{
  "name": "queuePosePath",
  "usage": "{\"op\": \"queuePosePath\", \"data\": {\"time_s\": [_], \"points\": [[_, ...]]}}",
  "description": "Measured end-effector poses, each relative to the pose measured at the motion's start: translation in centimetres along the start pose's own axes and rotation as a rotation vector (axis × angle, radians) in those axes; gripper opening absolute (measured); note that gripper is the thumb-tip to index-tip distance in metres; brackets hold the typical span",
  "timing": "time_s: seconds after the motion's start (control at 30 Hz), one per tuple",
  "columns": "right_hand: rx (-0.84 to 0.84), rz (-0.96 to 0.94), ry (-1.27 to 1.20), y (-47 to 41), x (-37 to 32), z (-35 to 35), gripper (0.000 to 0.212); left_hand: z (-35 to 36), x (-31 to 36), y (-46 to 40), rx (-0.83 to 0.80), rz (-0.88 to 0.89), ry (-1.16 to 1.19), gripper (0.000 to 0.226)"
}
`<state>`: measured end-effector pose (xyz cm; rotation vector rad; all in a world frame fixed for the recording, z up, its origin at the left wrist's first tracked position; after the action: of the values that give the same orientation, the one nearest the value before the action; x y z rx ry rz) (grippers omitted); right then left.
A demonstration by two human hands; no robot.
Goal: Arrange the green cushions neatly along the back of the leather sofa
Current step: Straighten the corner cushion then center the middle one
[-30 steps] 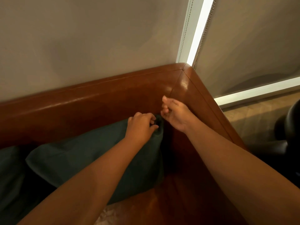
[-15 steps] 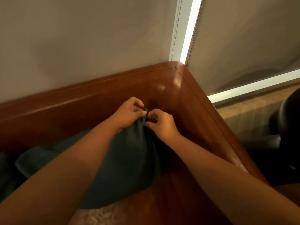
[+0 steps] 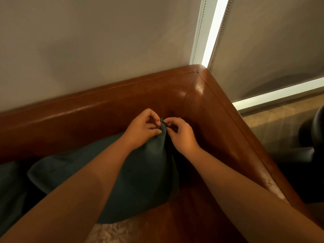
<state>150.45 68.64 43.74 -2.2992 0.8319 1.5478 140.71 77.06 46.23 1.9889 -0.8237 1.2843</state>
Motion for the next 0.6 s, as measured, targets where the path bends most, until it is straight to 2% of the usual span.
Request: {"op": "queuePosePath", "data": {"time_s": [0.13,0.3,0.4,0.5,0.57,0.6], "points": [[0.052,-0.198,0.301,0.5,-1.6,0.1,0.024,-0.1,-0.2,0.2,0.049,0.016,-0.076,0.031],[-0.042,-0.286,0.363,-0.2,-2.1,-0.1,0.022,-0.7,-0.4,0.3,0.085,0.005,-0.037,0.027],[-0.179,-0.285,0.442,-1.1,-2.3,-0.2,0.020,-1.2,-0.2,0.4,0.093,0.002,0.006,0.028],[-0.396,-0.313,0.563,-1.9,-2.7,-0.4,0.017,-1.7,0.0,0.5,0.092,0.008,0.035,0.029],[-0.521,-0.217,0.464,-1.9,-2.0,-0.5,0.014,-2.1,-0.2,0.5,0.116,0.001,0.069,0.030],[-0.522,-0.145,0.335,-1.8,-1.6,-0.7,0.014,-2.1,-0.4,0.7,0.133,-0.003,0.085,0.029]]}}
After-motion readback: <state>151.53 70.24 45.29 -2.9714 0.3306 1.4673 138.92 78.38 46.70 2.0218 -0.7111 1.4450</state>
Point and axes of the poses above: each hand's wrist, its own y-axis away from the middle knuckle, its own z-axis out of the palm, x = y × z, the point moved 9 cm from there along -y, towards the middle knuckle, and after that the axes turned 3 degrees about z, right-handed, at the moved point
